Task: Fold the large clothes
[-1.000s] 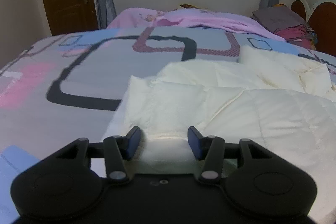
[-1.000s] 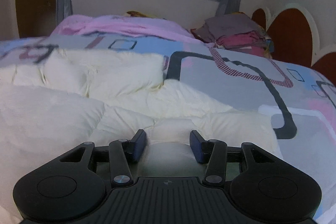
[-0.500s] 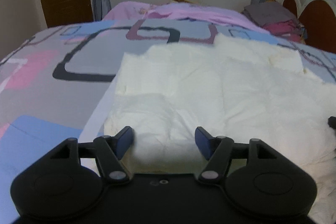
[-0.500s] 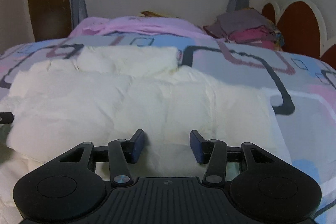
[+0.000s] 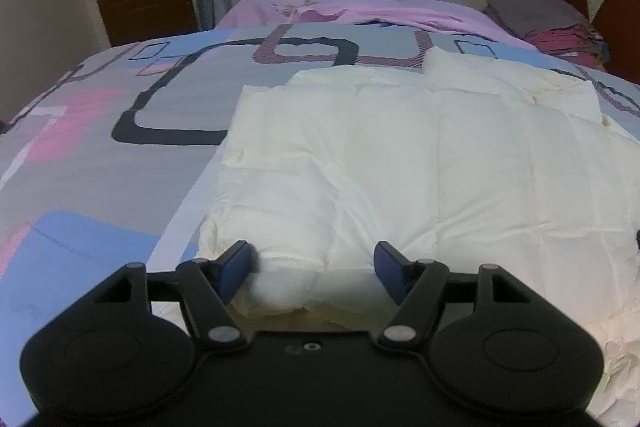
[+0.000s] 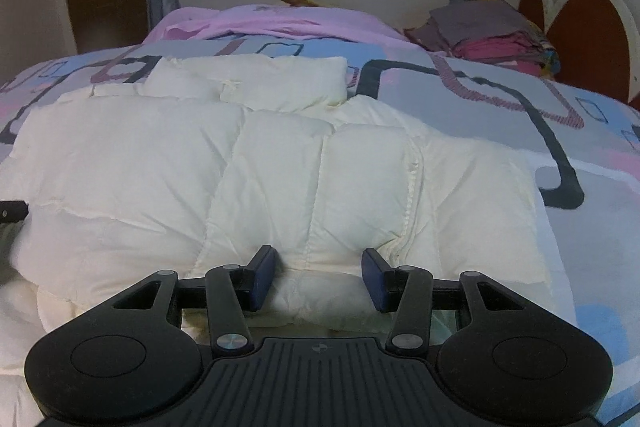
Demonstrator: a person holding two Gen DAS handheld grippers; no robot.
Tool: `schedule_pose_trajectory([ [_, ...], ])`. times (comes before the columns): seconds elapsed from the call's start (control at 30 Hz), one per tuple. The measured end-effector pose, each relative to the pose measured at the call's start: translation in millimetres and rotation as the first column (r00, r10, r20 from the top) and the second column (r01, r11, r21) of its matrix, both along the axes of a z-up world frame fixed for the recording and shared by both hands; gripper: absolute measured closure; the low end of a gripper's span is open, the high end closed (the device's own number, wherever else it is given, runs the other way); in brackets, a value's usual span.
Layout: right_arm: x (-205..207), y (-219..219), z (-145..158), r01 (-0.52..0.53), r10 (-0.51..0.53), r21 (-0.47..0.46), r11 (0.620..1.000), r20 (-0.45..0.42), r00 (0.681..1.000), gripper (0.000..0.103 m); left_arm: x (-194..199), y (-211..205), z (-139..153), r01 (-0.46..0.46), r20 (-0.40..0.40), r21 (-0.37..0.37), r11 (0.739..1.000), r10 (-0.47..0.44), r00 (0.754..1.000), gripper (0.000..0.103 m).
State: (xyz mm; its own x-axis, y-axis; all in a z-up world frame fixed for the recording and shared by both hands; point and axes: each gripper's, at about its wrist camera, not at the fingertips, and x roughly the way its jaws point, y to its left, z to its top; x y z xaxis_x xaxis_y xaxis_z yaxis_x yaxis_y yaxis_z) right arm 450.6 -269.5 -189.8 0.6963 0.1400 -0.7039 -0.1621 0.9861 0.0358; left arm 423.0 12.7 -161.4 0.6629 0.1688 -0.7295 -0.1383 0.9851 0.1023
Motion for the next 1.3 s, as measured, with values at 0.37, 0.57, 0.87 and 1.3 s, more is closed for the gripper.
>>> schedule_pose_trajectory([
  [0.37,-33.9,-15.4,31.5,-0.019,0.016,0.087,0.996,0.030,0.999,0.056,-45.1,-17.6,34.5,0.011,0.023,-0.023,1.000,-0.010,1.000,0.036],
  [0.57,-69.9,-20.0,41.7,0.028,-0.032,0.111,0.993,0.034,0.999,0.055,-70.0,-18.7,40.5,0.052,0.019,-0.045,0.998,-0.051,0.999,0.035],
  [0.87,-152.9,-3.8,58.1,0.083,-0.087,0.101,0.991,0.039,0.995,0.055,-118.8,-17.4,51.2,0.153,0.031,-0.061,0.986,-0.151,0.988,0.030],
  [1.3,-241.1,23.4,78.8,0.130,-0.139,0.093,0.987,0.096,0.986,0.027,-187.0,4.8,60.9,0.226,0.052,-0.088,0.970,-0.222,0.974,0.028],
])
